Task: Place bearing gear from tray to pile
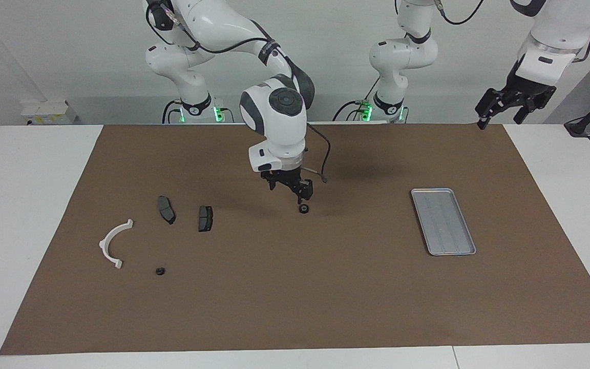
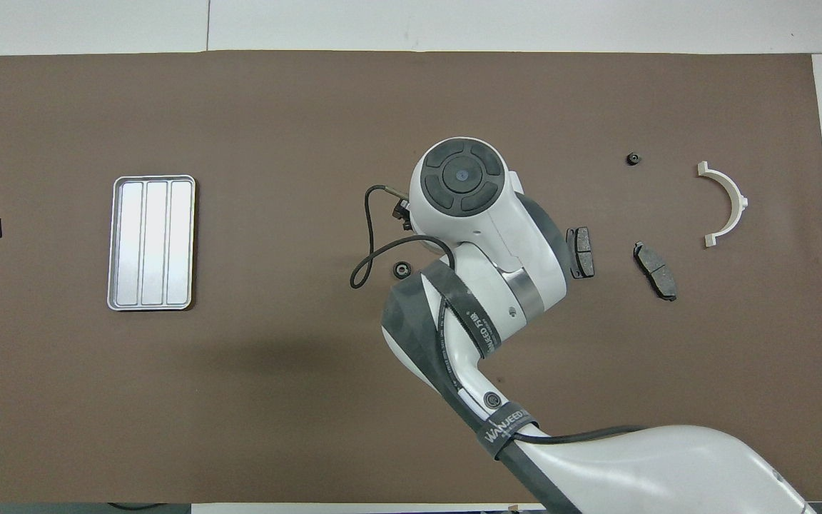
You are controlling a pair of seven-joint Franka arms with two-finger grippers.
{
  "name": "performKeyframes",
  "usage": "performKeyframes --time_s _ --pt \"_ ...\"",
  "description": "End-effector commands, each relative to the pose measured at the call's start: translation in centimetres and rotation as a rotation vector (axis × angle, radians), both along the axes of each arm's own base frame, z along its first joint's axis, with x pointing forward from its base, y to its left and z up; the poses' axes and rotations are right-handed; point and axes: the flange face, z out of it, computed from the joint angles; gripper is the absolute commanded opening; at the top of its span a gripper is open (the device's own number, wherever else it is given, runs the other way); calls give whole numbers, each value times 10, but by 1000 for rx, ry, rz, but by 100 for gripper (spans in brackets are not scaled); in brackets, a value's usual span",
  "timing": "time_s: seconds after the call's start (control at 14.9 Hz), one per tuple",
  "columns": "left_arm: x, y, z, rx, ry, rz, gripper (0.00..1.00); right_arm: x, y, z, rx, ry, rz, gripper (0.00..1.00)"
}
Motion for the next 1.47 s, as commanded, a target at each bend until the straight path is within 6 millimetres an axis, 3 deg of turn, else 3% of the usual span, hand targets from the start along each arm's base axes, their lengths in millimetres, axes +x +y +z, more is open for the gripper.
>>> performKeyframes --time_s 0.0,0.27,0.8,1.21,1.41 --pt "-7 -10 2 -16 12 -34 100 -13 16 -21 13 2 -13 100" --pt "-8 -8 1 -16 12 -31 100 -18 44 -61 5 -16 -33 100" --pt "-14 -9 -2 -13 38 -47 100 -14 52 -113 13 -34 -26 100" --pt "-14 -16 -3 -14 38 -79 100 -21 47 -123 7 -26 -25 99" --pt "-13 -18 -4 -15 38 -83 100 -22 48 -123 2 -19 -24 82"
